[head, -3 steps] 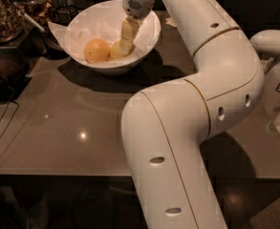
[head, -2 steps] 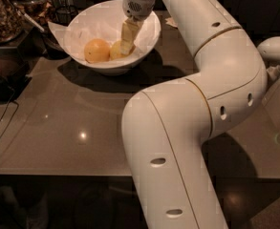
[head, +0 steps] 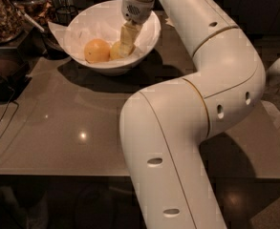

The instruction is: Pick orange from white bowl

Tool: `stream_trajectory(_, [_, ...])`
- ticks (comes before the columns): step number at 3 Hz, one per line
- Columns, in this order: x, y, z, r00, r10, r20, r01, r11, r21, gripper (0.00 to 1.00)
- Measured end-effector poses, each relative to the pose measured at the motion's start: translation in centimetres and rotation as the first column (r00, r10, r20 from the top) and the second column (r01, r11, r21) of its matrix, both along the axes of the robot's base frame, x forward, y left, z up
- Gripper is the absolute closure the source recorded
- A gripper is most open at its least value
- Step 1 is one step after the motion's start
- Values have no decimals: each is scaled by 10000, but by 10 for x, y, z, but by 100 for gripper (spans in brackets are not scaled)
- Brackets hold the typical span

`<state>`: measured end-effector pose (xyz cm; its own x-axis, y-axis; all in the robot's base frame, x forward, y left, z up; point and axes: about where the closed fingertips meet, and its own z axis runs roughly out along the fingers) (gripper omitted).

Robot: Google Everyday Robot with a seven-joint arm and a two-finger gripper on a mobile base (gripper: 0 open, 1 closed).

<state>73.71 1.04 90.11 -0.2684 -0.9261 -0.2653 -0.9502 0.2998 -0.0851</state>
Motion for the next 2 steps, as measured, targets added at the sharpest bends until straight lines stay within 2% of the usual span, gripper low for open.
stream_trajectory(2, [-5,7,-15,9987,120,-495,-104,9994,321,35])
